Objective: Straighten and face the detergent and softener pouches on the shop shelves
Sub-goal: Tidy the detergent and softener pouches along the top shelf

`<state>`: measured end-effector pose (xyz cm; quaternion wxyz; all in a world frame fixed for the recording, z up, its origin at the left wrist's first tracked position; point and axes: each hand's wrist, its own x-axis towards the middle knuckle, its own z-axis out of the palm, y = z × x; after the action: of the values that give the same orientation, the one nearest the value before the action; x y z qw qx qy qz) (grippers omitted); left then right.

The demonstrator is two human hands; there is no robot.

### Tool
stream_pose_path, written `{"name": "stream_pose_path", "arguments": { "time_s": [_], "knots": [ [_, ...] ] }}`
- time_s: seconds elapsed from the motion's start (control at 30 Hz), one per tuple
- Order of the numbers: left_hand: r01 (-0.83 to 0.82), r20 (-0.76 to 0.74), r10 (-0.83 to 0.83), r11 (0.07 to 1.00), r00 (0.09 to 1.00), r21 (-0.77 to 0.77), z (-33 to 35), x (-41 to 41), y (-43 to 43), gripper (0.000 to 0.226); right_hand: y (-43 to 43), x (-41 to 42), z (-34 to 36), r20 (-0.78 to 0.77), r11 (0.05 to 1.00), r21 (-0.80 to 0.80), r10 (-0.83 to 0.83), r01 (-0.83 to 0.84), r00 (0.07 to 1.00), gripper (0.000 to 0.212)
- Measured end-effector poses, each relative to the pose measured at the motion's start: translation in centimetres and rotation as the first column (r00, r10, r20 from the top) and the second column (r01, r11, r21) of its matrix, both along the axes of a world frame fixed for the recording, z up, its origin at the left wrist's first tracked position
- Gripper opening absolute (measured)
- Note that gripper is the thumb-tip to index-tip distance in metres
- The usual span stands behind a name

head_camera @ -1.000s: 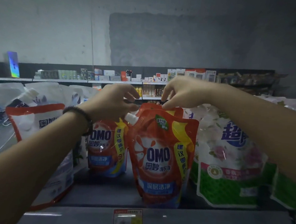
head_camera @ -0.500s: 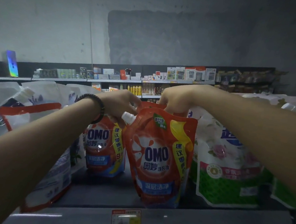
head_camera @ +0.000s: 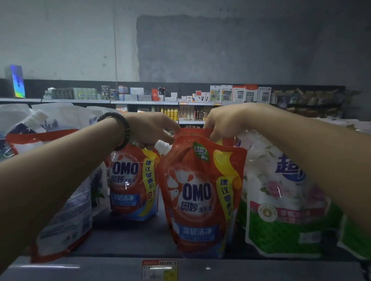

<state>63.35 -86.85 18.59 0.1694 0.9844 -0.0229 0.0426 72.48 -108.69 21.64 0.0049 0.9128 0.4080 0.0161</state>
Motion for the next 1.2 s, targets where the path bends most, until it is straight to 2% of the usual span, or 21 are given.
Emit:
{"name": "stream_pose_path", "arguments": {
  "time_s": [0.27,0.5,0.6,0.73,0.87,1.0,1.1,1.2],
  "knots": [
    [-0.032,-0.023,0.031,0.999,0.999,-0.012,0.1,-0.6,-0.7,0.034,-0.5,-0.4,-0.1,0.061,0.999,-0.018,0.040,-0.039,0.997,0.040],
    [-0.034,0.097,0.036,0.999,0.995,-0.022,-0.5,-0.9,-0.9,0.020,-0.8,-0.2,-0.2,0.070,0.999,0.014,0.037,-0.038,0.997,0.035],
    [-0.058,0.098,0.061,0.998,0.993,-0.035,-0.3,-1.5,-1.6,0.012,-0.8,0.1,-0.4,0.046,0.999,0.026,0.040,-0.042,0.998,0.037],
    [-0.100,0.147,0.108,0.993,0.983,-0.061,0.2,-2.9,-2.3,0.014,-1.1,-0.4,-0.3,0.081,0.996,0.039,0.080,-0.084,0.994,0.036],
    [-0.103,0.264,0.136,0.986,0.955,-0.133,0.7,-4.2,-2.8,0.022,-1.6,-1.6,0.2,0.134,0.983,0.124,0.120,-0.137,0.984,0.032],
    [-0.104,0.357,0.171,0.974,0.918,-0.200,0.9,-5.8,-2.8,0.015,-1.9,-2.9,0.9,0.144,0.942,0.286,0.136,-0.173,0.980,0.028],
    [-0.126,0.372,0.217,0.959,0.903,-0.255,0.9,-7.3,-2.8,0.015,-1.9,-4.2,1.1,0.223,0.876,0.410,0.173,-0.254,0.959,0.027],
    [-0.163,0.408,0.263,0.951,0.874,-0.264,0.6,-9.3,-2.7,0.014,-1.8,-5.8,1.0,0.239,0.783,0.517,0.257,-0.346,0.937,0.023]
  ]
}}
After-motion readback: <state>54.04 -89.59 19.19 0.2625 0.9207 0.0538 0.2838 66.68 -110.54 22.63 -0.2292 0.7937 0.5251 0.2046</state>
